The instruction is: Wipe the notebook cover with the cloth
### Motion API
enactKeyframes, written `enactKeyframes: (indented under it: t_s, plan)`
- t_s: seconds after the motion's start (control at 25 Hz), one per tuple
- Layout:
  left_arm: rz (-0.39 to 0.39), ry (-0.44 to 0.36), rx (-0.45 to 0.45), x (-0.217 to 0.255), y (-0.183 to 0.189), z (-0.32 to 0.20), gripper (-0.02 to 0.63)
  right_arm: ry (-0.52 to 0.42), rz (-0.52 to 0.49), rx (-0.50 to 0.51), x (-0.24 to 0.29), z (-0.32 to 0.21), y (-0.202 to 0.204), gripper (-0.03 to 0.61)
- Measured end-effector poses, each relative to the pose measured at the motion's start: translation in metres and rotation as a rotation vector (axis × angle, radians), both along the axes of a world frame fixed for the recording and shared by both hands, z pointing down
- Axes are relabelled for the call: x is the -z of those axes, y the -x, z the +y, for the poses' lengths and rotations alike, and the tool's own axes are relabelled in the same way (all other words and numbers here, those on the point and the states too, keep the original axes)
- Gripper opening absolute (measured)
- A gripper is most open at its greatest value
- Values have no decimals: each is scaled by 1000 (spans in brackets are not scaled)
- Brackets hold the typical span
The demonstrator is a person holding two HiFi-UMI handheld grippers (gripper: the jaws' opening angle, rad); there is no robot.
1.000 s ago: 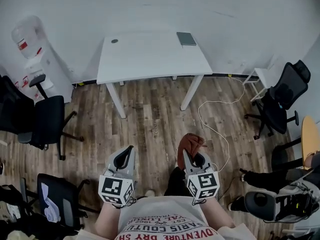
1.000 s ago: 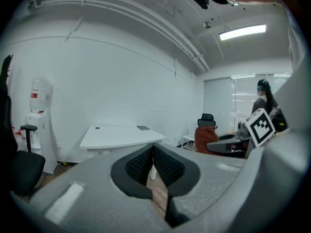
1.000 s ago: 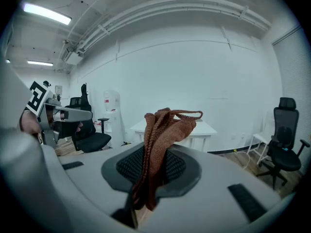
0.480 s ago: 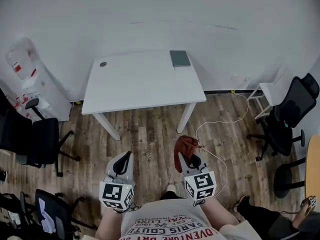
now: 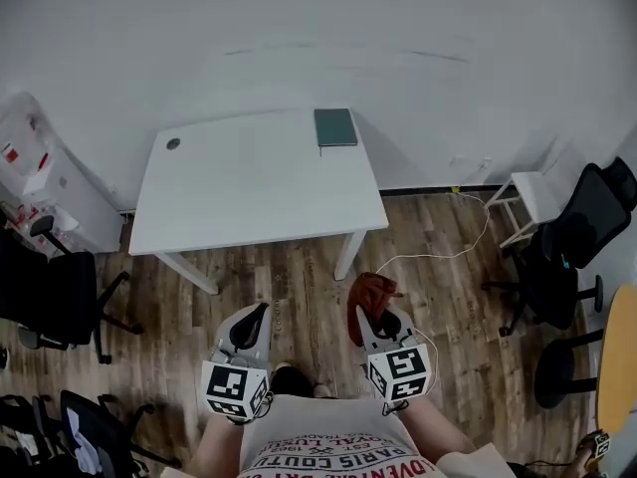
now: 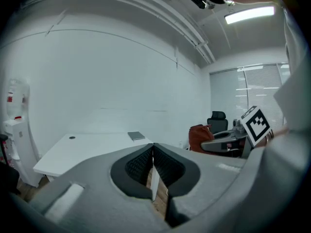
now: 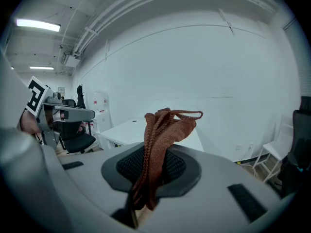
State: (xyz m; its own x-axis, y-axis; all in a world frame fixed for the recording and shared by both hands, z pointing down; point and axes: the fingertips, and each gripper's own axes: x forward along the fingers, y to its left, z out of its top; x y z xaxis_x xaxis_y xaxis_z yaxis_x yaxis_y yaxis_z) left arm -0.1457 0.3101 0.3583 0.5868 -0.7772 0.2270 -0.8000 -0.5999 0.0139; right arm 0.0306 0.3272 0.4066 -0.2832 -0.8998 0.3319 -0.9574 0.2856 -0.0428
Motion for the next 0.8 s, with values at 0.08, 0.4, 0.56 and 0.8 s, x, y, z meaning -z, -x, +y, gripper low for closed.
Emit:
enactKeyframes:
  t_s: [0.08, 0.4, 0.56, 0.8]
  plan:
    - [-7, 6, -4, -4, -6, -22, 11, 10, -4, -13, -5, -18, -9, 80]
    - [29, 44, -65, -27, -46, -153, 11, 43, 23, -68, -20, -122, -42, 81]
    - [48, 32, -117, -17, -75, -234, 11, 59, 45, -91, -15, -192, -61, 81]
    - [51, 10, -158, -1, -95, -344, 11, 55, 44, -127, -6, -297, -80, 81]
